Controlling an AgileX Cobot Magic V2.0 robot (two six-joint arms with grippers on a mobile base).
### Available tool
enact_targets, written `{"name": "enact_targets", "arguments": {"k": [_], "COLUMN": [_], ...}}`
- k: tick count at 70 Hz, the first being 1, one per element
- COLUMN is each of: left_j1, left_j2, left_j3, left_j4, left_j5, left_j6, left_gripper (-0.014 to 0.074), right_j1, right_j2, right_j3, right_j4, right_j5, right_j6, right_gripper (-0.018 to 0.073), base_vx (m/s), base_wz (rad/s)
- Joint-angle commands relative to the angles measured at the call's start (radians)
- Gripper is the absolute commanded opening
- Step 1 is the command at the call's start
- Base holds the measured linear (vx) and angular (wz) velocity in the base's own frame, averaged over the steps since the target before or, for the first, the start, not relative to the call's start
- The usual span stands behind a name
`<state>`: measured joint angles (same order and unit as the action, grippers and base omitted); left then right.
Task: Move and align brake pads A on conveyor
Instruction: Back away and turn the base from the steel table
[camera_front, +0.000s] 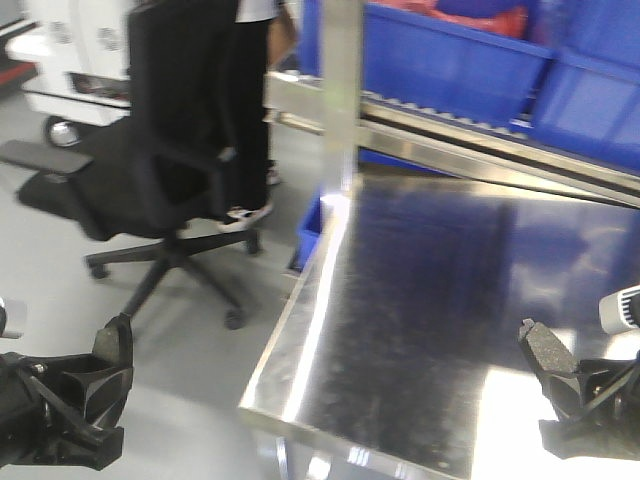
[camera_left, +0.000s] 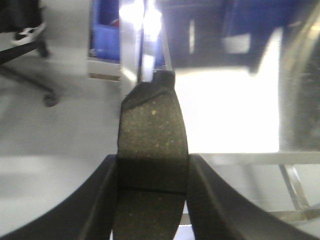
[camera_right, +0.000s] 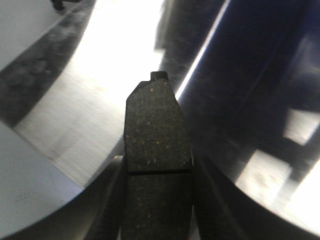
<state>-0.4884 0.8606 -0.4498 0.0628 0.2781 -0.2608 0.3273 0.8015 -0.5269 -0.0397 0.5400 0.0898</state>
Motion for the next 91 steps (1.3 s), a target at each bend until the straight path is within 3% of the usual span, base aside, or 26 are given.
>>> {"name": "enact_targets", "arguments": {"k": [1, 91], "left_j1": [-0.004, -0.004], "left_j2": [-0.009, -0.009], "left_j3": [-0.029, -0.029], "left_j4": [0.000, 0.000], "left_j5": [-0.089, -0.089], "left_j6": [-0.003, -0.003], "left_gripper": [0.0101, 0.0101], "right_j1": [-0.002, -0.002], "right_j2": [-0.007, -0.007], "right_j3": [-0.031, -0.031], "right_j4": [-0.004, -0.005], "right_j5": [-0.071, -0.071], "right_j6": [-0.009, -0.009], "right_gripper": [0.0038, 0.0038], "base_vx": [-0.05, -0.02], "base_wz": [0.49, 0.60]}}
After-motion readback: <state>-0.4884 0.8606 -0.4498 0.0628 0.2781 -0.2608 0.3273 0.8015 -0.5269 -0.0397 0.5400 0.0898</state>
